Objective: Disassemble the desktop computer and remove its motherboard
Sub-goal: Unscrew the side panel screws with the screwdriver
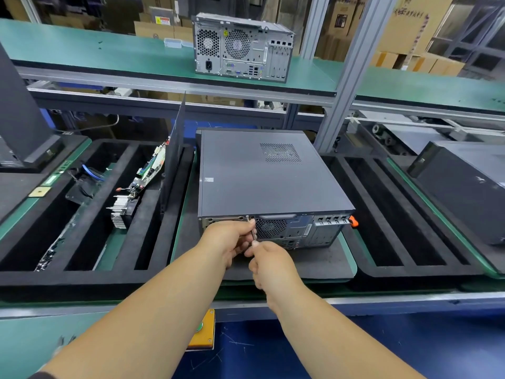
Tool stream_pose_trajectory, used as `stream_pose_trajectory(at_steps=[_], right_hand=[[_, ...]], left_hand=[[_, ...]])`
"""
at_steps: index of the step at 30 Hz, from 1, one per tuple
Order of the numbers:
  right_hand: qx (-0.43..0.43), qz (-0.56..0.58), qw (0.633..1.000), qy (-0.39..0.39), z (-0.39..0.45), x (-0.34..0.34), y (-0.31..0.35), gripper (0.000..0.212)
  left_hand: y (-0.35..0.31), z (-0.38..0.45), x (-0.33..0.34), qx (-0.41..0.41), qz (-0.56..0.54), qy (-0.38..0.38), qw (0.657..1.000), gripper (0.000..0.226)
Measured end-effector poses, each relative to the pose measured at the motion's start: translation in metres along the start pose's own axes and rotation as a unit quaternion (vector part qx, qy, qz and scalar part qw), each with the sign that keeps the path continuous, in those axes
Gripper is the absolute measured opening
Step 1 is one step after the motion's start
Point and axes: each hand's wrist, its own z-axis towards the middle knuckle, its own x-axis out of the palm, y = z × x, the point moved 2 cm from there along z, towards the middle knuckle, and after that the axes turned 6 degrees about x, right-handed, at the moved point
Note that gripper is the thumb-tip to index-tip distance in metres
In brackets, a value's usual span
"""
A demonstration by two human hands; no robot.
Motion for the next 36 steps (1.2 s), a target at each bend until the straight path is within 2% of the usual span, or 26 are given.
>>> stream_pose_trajectory(at_steps=[1, 3, 4, 5, 6, 7, 8, 9, 10, 11, 14, 19, 22, 24, 28, 33, 34, 36], right_hand=[[-0.065, -0.119, 0.99, -0.041, 0.001, -0.003, -0.001, 0.025], [-0.172, -0.345, 0.914, -0.127, 0.003, -0.011, -0.003, 0.025], [-0.195, -0.386, 0.89, -0.146, 0.002, -0.013, -0.002, 0.025], [-0.195, -0.385, 0.892, -0.133, 0.004, -0.015, -0.002, 0.025], [-0.172, -0.325, 0.926, -0.086, 0.006, -0.017, 0.0, 0.026], [-0.114, -0.211, 0.971, -0.019, 0.008, -0.018, 0.001, 0.028], [-0.022, -0.069, 0.995, 0.067, 0.006, -0.017, 0.001, 0.033], [0.056, 0.056, 0.986, 0.148, 0.003, -0.017, -0.002, 0.041], [0.107, 0.151, 0.96, 0.212, 0.001, -0.018, -0.005, 0.049], [0.13, 0.209, 0.934, 0.257, 0.0, -0.018, -0.008, 0.054], [0.134, 0.257, 0.907, 0.305, -0.003, -0.016, -0.015, 0.049], [0.125, 0.236, 0.921, 0.284, -0.009, -0.009, -0.015, 0.039], [0.104, 0.221, 0.937, 0.249, -0.01, -0.009, -0.014, 0.031], [0.086, 0.206, 0.951, 0.214, -0.009, -0.009, -0.013, 0.033], [0.067, 0.063, 0.986, 0.14, -0.008, -0.01, -0.005, 0.036], [0.024, -0.119, 0.99, 0.069, -0.007, -0.008, 0.007, 0.032], [0.014, -0.132, 0.989, 0.061, -0.006, -0.008, 0.007, 0.032], [0.019, -0.086, 0.993, 0.074, -0.005, -0.009, 0.003, 0.034]], left_hand=[[0.0, 0.0, 0.001, 0.002, -0.005, -0.001, 1.0, 0.015], [0.0, -0.001, 0.003, 0.005, -0.015, -0.007, 1.0, 0.011], [-0.001, -0.002, 0.005, 0.006, -0.017, -0.01, 1.0, 0.01], [-0.001, -0.002, 0.007, 0.008, -0.017, -0.013, 1.0, 0.011], [-0.001, -0.003, 0.008, 0.009, -0.016, -0.014, 1.0, 0.013], [-0.001, -0.003, 0.008, 0.01, -0.016, -0.014, 1.0, 0.015], [-0.002, -0.003, 0.008, 0.011, -0.017, -0.012, 1.0, 0.016], [-0.002, -0.003, 0.008, 0.011, -0.021, -0.01, 1.0, 0.016], [-0.002, -0.004, 0.007, 0.009, -0.025, -0.007, 1.0, 0.017], [-0.002, -0.004, 0.007, 0.006, -0.028, -0.005, 1.0, 0.017], [-0.003, -0.003, 0.006, 0.008, -0.019, -0.002, 1.0, 0.018], [-0.003, -0.002, 0.003, 0.01, -0.006, 0.004, 1.0, 0.021], [-0.002, -0.003, 0.003, -0.008, -0.016, 0.01, 1.0, 0.021], [0.0, -0.003, 0.003, -0.018, -0.023, 0.01, 1.0, 0.019], [0.001, -0.004, 0.001, -0.021, -0.018, -0.008, 1.0, 0.02], [-0.003, 0.002, 0.003, -0.009, 0.029, -0.038, 0.999, 0.016], [-0.005, 0.003, 0.003, -0.008, 0.042, -0.041, 0.998, 0.017], [-0.006, 0.005, 0.005, -0.006, 0.056, -0.048, 0.997, 0.02]])
